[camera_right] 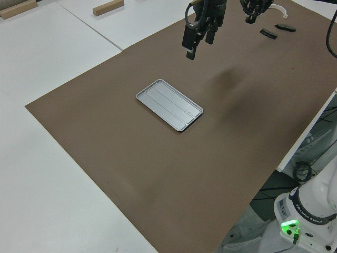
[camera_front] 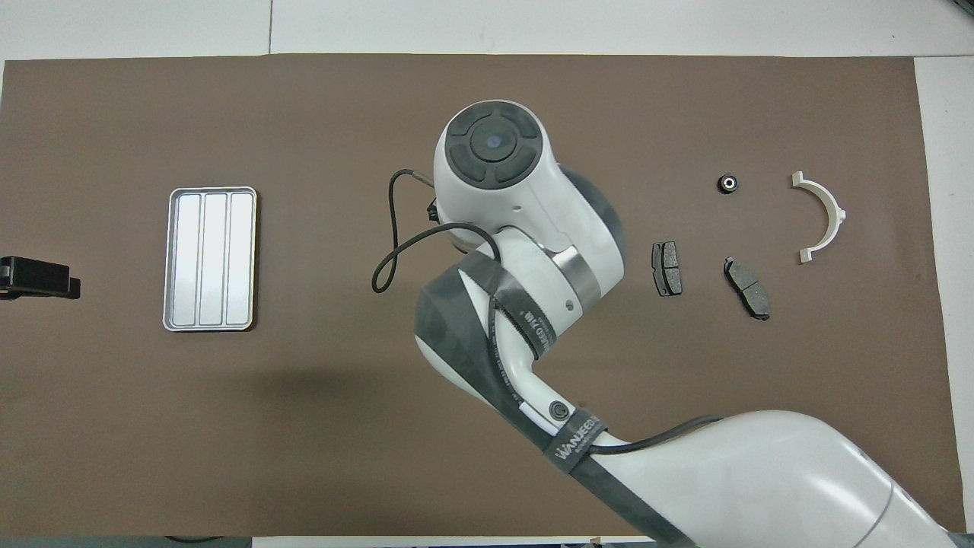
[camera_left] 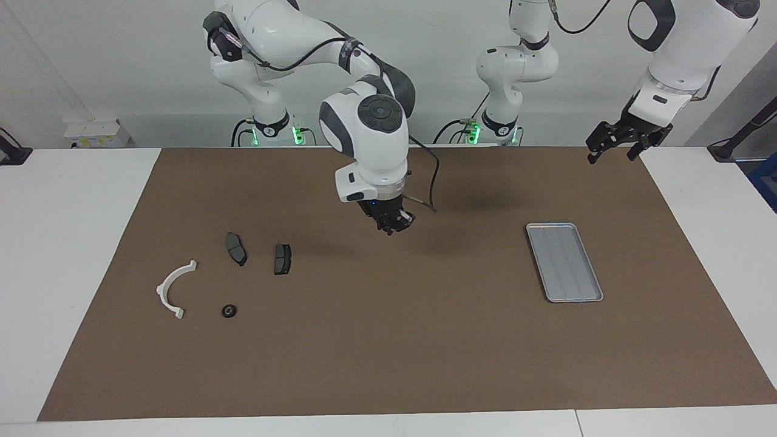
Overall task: Pick bearing gear from pile to tray
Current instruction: 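Carry the gear with the right gripper to the table center and release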
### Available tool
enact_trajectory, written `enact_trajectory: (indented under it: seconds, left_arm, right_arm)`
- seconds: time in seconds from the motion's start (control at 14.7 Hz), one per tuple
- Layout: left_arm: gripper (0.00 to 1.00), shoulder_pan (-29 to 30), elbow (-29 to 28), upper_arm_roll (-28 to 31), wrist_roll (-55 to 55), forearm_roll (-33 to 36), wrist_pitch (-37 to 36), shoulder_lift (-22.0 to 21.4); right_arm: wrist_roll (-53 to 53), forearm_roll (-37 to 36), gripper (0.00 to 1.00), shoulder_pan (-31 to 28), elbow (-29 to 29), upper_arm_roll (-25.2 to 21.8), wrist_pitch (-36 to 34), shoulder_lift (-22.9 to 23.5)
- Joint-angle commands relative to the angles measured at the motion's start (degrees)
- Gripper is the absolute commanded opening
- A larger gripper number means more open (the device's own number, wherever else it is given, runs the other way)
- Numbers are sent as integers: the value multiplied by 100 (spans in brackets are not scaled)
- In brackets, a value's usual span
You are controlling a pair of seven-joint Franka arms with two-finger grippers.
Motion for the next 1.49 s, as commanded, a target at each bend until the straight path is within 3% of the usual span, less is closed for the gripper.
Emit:
enact_trajectory:
  seconds: [0.0,0.27,0.54,1.09,1.15,1.22,1.29,1.42]
  left_arm:
    - [100,134,-338,-44,115,-6,107,-265]
    - [100,555,-497,-44,98,-6,527,-301]
    - [100,741,-884,-44,212,-6,1108,-432]
    - [100,706,-884,-44,177,-6,1232,-397]
    - [100,706,-884,-52,177,-6,1232,-397]
    - [100,706,-884,-44,177,-6,1232,-397]
    - [100,706,-884,-52,177,-6,1232,-397]
    - [100,706,-884,-52,159,-6,1241,-397]
  right_arm:
    - [569,-303,0,408,36,-25,429,547]
    - [896,-815,0,551,27,-16,1096,1049]
    - [914,-929,0,481,-148,-42,1597,1155]
    - [940,-982,0,401,-588,-69,2170,1138]
    - [940,-982,10,401,-588,-78,2153,1138]
    - [940,-982,68,401,-588,-78,2101,1129]
    - [940,-982,100,393,-562,-86,1996,1112]
    - [905,-1025,100,384,-474,-95,1575,1103]
